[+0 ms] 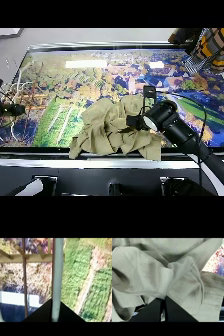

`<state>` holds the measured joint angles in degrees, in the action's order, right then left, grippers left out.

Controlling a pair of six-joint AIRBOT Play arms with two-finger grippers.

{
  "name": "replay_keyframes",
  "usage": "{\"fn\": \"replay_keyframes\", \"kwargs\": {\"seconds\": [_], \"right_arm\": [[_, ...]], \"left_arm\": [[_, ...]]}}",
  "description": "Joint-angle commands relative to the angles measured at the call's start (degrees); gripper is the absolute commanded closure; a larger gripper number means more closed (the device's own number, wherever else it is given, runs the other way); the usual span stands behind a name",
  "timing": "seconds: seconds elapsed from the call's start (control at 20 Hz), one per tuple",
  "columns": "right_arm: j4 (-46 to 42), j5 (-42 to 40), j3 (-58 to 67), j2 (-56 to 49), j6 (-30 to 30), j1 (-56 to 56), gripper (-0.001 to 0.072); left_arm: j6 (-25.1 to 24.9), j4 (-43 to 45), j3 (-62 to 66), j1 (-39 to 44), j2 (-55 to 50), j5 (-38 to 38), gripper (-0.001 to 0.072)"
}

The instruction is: Fold the clothes and pants, and hang the long-sleeved shirts on hangers.

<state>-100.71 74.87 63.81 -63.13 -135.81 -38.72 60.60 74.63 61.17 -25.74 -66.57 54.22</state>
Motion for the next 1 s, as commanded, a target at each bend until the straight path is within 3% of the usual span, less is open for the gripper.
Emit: {"fn": "replay_keyframes", "kwargs": {"seconds": [0.0,0.2,0.35,0.45,0.65,0.95], "right_arm": [[-0.4,0.0,0.0,0.0,0.0,0.0,0.0671],[-3.5,0.0,0.0,0.0,0.0,0.0,0.0671],[-3.8,0.0,0.0,0.0,0.0,0.0,0.0671],[-3.8,0.0,0.0,0.0,-0.1,0.0,0.0671],[-4.5,0.6,0.0,0.0,-0.1,0.0,0.0671],[-6.9,1.1,0.0,0.0,-3.2,0.0,0.0672]], "left_arm": [[2.9,-0.2,6.4,3.9,2.3,-1.3,0.0686],[2.4,-0.8,4.8,11.9,10.1,5.8,0.069],[-4.1,-1.1,-3.2,19.4,19.4,13.3,0.0688],[-4.7,-0.9,-8.6,25.2,26.0,16.0,0.0686],[1.5,-1.2,-16.9,32.9,37.3,16.9,0.0685],[5.5,-3.5,-21.7,35.5,47.4,26.8,0.0685]]}}
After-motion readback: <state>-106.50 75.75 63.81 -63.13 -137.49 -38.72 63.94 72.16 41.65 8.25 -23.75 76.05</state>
